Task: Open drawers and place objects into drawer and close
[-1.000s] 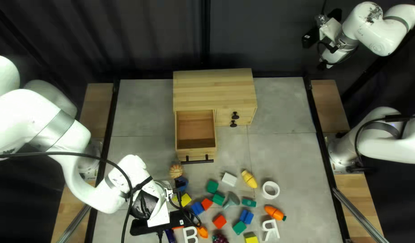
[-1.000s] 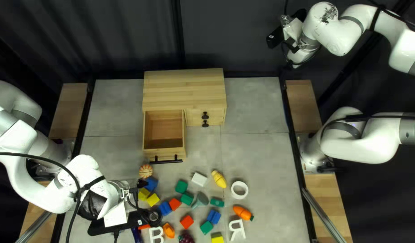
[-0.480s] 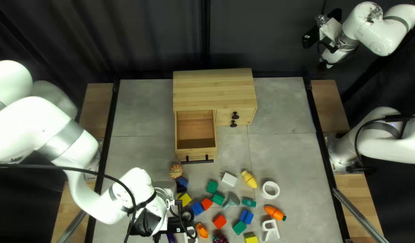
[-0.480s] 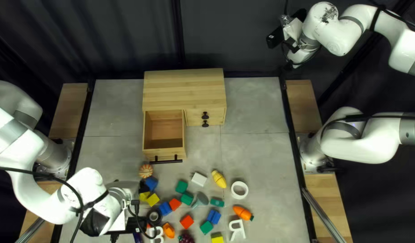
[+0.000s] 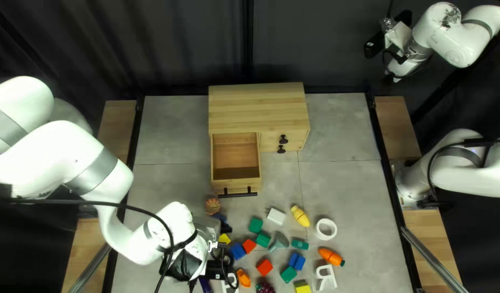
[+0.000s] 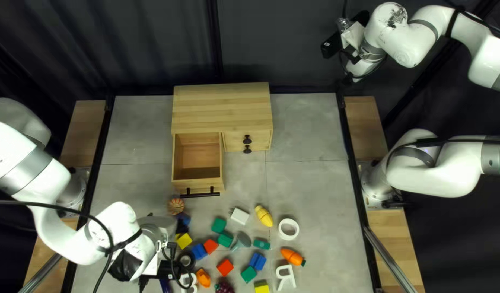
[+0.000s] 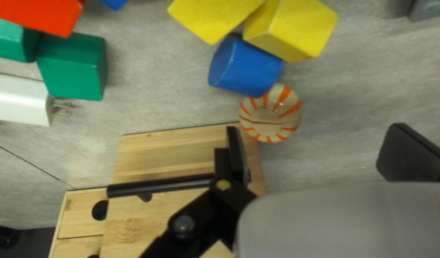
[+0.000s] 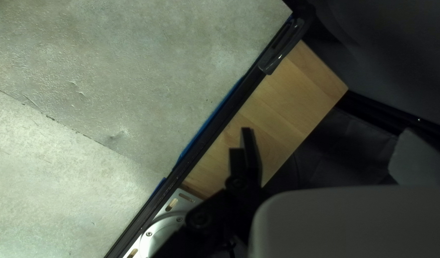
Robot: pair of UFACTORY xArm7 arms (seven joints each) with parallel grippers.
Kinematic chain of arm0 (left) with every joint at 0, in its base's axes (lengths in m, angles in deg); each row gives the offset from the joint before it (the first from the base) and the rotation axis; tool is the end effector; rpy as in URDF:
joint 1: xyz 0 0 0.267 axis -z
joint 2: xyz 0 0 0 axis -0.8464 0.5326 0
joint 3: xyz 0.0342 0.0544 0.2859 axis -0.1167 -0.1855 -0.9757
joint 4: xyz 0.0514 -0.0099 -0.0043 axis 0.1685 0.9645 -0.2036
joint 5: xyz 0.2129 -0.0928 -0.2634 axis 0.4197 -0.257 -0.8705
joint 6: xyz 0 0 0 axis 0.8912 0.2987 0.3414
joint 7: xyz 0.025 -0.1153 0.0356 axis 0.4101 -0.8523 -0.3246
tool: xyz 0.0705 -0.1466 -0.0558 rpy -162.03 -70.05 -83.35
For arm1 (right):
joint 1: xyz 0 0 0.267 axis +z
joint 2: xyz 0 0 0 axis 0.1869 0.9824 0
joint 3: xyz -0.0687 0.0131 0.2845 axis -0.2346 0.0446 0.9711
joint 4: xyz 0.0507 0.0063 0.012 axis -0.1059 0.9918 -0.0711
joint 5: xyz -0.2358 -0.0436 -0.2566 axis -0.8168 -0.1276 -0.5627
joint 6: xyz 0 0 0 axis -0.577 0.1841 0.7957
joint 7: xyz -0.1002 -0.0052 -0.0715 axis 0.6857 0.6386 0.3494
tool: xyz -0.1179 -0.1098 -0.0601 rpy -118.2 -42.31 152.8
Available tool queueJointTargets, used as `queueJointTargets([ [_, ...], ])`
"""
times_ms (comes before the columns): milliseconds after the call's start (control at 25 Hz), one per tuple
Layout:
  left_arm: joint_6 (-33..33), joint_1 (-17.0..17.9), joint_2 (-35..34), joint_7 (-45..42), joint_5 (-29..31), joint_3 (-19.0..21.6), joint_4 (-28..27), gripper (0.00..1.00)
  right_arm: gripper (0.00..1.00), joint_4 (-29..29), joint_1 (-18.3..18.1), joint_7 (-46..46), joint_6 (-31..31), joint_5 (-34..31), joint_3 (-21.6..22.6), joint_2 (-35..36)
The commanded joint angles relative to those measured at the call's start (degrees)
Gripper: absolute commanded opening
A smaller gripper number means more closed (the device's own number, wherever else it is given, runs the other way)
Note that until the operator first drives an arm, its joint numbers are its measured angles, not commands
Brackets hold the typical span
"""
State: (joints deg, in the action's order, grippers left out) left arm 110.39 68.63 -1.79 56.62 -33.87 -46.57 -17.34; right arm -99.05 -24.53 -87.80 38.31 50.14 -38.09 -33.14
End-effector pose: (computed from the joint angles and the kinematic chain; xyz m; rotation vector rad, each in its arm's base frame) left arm 0.3677 -0.1102 0.0681 -1.7980 2.0373 0.5768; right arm 0.1000 -0.2847 0.2347 2.6078 -1.2730 0.0030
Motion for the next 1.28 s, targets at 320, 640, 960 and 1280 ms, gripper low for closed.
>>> queueJointTargets([
  [320, -2.99, -1.39, 2.47, 0.57, 2.8, -1.64, 1.42, 1.0, 1.0, 0.0, 0.0, 0.0, 0.0, 0.0, 0.0, 0.0],
  [640, -4.81, -2.34, 2.83, 0.31, 2.23, -2.23, 2.42, 1.0, 1.0, 0.0, 0.0, 0.0, 0.0, 0.0, 0.0, 0.0],
  [960, -4.21, -2.26, 4.04, 0.01, 2.15, -2.4, 1.74, 1.0, 1.0, 0.0, 0.0, 0.0, 0.0, 0.0, 0.0, 0.0],
  [1280, -2.82, -1.65, 5.49, -1.45, 3.38, -2.79, 0.67, 1.0, 1.0, 0.0, 0.0, 0.0, 0.0, 0.0, 0.0, 0.0],
])
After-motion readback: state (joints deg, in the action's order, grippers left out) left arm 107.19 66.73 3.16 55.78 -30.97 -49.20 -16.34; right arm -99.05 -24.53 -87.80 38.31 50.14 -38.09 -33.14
